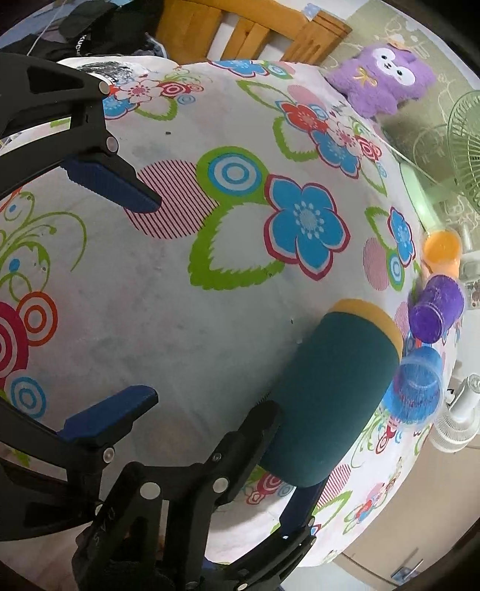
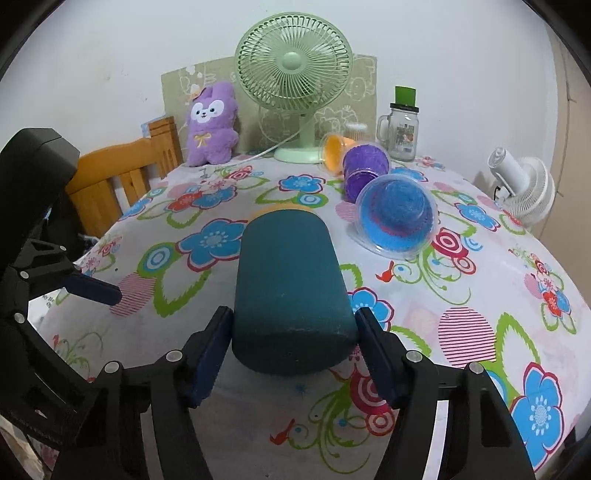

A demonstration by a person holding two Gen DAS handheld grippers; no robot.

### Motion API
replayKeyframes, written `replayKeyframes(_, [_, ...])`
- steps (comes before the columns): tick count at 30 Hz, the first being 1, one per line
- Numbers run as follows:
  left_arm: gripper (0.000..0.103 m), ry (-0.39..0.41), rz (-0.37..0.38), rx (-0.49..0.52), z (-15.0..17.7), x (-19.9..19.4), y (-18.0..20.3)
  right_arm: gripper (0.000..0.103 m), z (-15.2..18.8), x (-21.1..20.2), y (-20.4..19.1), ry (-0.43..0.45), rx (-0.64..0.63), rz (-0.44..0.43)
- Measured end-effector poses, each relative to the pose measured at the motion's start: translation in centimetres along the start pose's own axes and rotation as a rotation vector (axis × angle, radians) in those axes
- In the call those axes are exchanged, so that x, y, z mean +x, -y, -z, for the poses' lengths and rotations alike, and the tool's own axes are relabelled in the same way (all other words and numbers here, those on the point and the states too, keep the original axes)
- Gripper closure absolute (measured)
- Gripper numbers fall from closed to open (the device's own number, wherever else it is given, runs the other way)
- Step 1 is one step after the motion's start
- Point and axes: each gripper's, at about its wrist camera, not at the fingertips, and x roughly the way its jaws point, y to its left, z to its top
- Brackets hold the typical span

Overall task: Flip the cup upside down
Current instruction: 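Rotate the held teal cup with the right gripper, rim toward the table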

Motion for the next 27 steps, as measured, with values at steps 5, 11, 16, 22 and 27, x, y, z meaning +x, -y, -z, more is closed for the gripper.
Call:
replayKeyframes(5, [0.007, 0.004, 0.002, 0.01, -0.1, -0.2, 0.5, 0.034, -0.3, -0.2, 0.2, -0.015, 0.009, -0.002])
replayKeyframes(11, [0.007, 0.0, 0.002, -0.007, -0.3, -1.1, 0.8, 0.034, -0.9, -0.6, 0.3, -0.024, 0.005, 0.002])
replayKeyframes(16, [0.007, -0.002, 0.006, -0.035, -1.0, -2.1, 0.6, 0.034, -2.4, -1.1, 0.8, -0.027, 0.022, 0.001])
replayKeyframes(22, [0.007, -0.006, 0.026, -0.086, -2.1, -3.4, -0.1, 0.035, -4.5, -1.7, 1.3, -0.059, 0.014, 0.009])
replayKeyframes(27, [0.007, -0.017, 0.04, -0.119, -2.6, -3.7, -0.5, 0.035, -5.2, -1.3, 1.6, -0.112, 0.023, 0.005])
